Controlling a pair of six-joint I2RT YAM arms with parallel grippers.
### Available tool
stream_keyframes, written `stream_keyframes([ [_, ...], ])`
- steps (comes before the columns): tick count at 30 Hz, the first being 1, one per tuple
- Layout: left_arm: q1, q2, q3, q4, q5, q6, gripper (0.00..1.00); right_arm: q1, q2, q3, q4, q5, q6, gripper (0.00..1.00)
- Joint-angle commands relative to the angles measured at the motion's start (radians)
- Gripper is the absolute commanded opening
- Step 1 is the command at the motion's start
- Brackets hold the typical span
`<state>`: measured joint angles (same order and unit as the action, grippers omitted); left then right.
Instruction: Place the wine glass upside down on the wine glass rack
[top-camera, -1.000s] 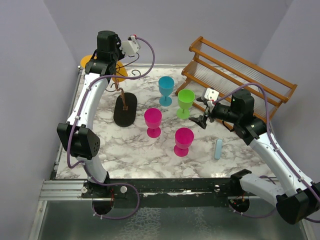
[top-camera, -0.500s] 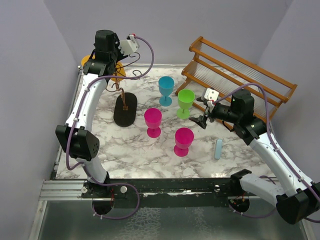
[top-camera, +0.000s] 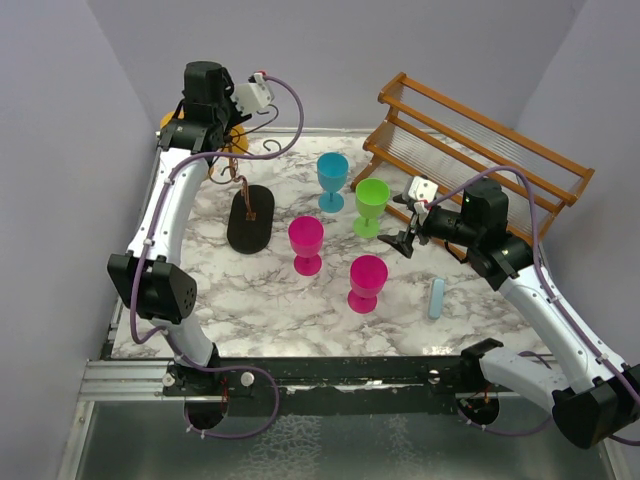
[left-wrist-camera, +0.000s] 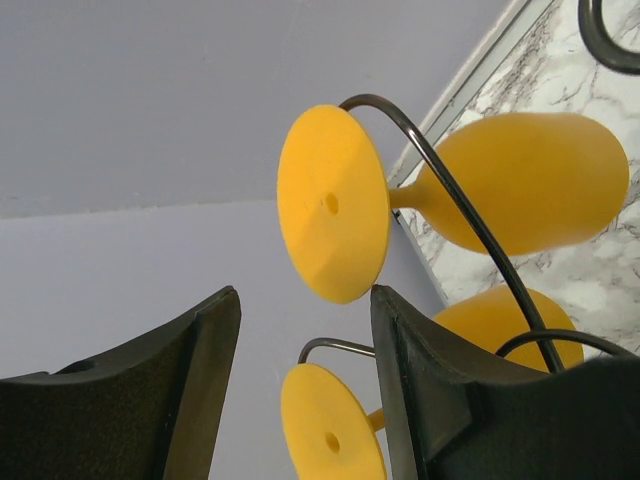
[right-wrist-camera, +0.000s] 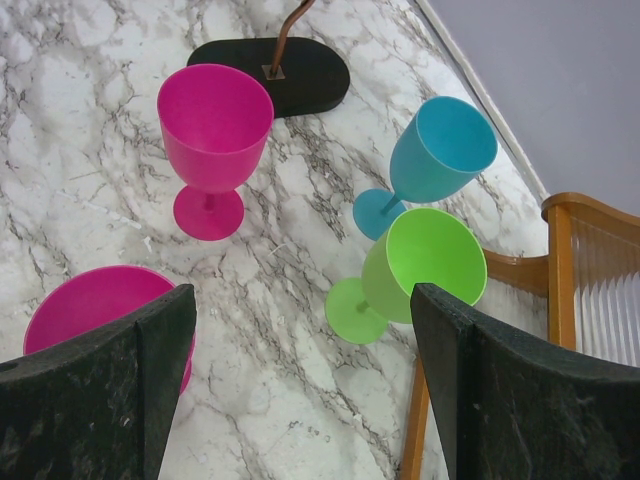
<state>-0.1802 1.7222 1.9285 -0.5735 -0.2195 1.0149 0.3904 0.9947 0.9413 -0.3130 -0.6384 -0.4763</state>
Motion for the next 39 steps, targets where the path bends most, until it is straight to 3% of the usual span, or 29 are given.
stream_keyframes([
  [1, 0.024, -0.051, 0.018, -0.054, 0.045, 0.017, 0.57, -0.006, 0.002, -0.007, 0.012, -0.004, -0.006, 0.88],
  [15, 0.062, -0.109, 0.020, -0.136, 0.187, 0.018, 0.57, -0.007, 0.011, -0.008, 0.012, -0.005, -0.005, 0.88],
  [23, 0.064, -0.190, -0.024, -0.091, 0.200, -0.014, 0.58, -0.010, 0.015, -0.008, 0.024, 0.003, 0.006, 0.88],
  [31, 0.063, -0.409, -0.269, 0.240, 0.257, -0.332, 0.60, -0.010, 0.070, 0.057, 0.022, 0.081, 0.040, 0.87],
  [35, 0.064, -0.456, -0.280, 0.243, 0.240, -0.513, 0.62, -0.009, 0.137, 0.118, -0.009, 0.126, 0.046, 0.84],
  [39, 0.063, -0.500, -0.274, 0.180, 0.189, -0.657, 0.85, -0.009, 0.203, 0.197, -0.134, 0.120, 0.021, 0.77],
])
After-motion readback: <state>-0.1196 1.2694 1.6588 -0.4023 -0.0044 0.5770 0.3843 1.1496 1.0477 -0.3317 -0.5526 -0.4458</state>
